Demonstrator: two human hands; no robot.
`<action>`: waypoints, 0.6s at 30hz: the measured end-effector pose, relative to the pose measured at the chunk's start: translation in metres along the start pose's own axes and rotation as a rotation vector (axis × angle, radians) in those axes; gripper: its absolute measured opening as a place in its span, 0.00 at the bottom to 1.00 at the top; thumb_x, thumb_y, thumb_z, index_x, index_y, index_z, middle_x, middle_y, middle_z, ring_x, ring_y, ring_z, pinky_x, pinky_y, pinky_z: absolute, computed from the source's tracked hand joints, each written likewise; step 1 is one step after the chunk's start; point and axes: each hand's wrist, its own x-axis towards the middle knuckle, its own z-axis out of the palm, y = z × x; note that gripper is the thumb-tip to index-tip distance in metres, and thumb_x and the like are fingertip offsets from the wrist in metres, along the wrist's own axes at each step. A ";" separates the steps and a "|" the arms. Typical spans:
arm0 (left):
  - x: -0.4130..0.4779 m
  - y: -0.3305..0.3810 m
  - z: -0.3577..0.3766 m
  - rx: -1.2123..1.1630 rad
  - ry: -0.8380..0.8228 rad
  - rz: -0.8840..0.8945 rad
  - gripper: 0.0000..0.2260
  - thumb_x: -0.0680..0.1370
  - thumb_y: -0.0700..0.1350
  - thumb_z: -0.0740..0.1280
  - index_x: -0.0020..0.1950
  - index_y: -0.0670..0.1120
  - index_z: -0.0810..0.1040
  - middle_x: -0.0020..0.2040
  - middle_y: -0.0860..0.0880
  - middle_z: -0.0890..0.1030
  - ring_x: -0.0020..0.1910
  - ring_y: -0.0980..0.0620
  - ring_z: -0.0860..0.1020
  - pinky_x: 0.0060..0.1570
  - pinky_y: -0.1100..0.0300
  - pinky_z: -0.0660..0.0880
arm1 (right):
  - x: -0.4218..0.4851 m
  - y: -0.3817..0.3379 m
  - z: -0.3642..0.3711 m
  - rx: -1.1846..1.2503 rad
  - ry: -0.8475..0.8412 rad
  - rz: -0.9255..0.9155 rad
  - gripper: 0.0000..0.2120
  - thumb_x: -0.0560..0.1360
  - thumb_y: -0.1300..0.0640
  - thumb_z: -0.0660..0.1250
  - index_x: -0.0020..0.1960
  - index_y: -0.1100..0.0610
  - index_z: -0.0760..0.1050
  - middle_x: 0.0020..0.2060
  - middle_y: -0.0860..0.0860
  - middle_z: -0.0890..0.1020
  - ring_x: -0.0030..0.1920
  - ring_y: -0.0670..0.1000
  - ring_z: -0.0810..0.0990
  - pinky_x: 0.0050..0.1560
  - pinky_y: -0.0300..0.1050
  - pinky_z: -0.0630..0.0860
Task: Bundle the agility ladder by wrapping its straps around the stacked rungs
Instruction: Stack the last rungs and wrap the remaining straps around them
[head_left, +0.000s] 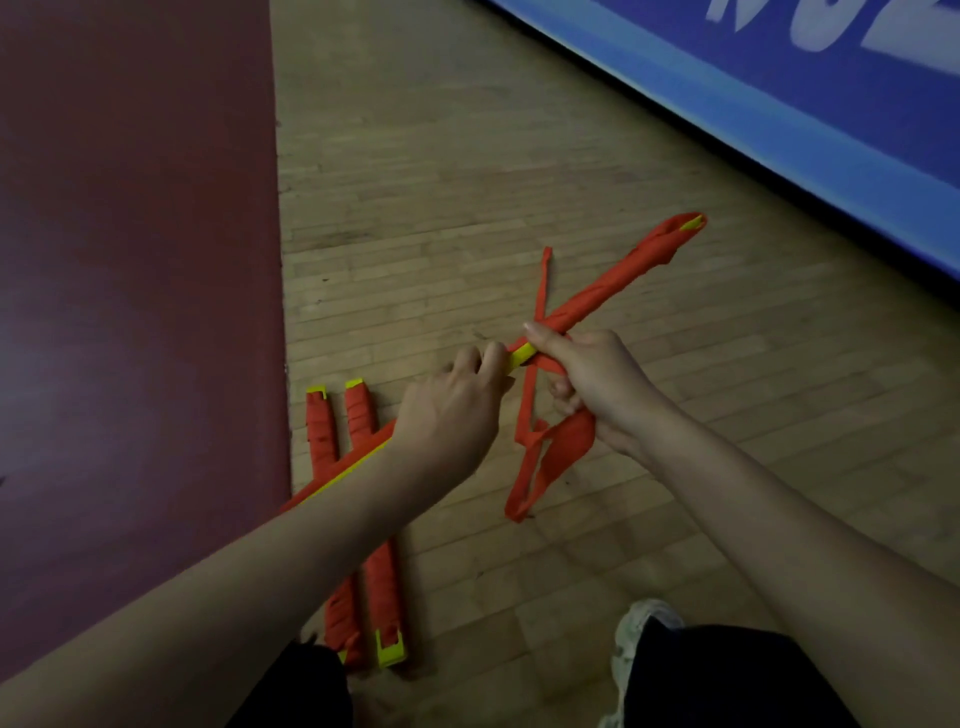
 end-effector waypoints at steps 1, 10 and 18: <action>0.001 -0.002 -0.002 -0.072 -0.014 -0.011 0.17 0.82 0.54 0.56 0.65 0.45 0.67 0.56 0.45 0.75 0.51 0.40 0.78 0.39 0.50 0.72 | 0.001 0.001 -0.001 0.051 -0.015 0.006 0.15 0.78 0.51 0.67 0.35 0.56 0.72 0.19 0.47 0.66 0.20 0.44 0.64 0.20 0.36 0.60; 0.014 -0.027 -0.046 -1.325 -0.568 -0.449 0.25 0.76 0.61 0.59 0.55 0.41 0.80 0.50 0.38 0.84 0.39 0.43 0.83 0.36 0.59 0.80 | 0.003 -0.007 -0.010 0.325 -0.299 -0.029 0.11 0.75 0.54 0.65 0.39 0.60 0.72 0.17 0.47 0.61 0.16 0.41 0.59 0.19 0.33 0.57; 0.011 -0.046 -0.048 -1.627 -0.984 -0.396 0.29 0.75 0.62 0.53 0.44 0.40 0.84 0.35 0.43 0.80 0.27 0.50 0.76 0.31 0.60 0.76 | 0.000 -0.013 -0.012 0.297 -0.323 -0.102 0.11 0.71 0.51 0.65 0.37 0.59 0.71 0.16 0.47 0.62 0.16 0.42 0.59 0.20 0.34 0.56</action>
